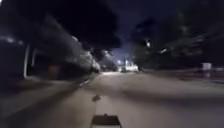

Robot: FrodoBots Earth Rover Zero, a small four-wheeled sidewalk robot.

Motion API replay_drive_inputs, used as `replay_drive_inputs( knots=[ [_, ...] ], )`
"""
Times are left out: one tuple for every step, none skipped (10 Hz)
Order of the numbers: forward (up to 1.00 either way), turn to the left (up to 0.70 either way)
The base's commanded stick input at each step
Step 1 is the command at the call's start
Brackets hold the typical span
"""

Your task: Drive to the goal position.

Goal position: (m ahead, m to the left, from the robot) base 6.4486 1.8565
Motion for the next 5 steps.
replay_drive_inputs(
  knots=[
    [0.70,0.00],
    [0.70,0.00],
    [0.70,-0.09],
    [0.70,-0.35],
    [0.70,-0.35]
  ],
)
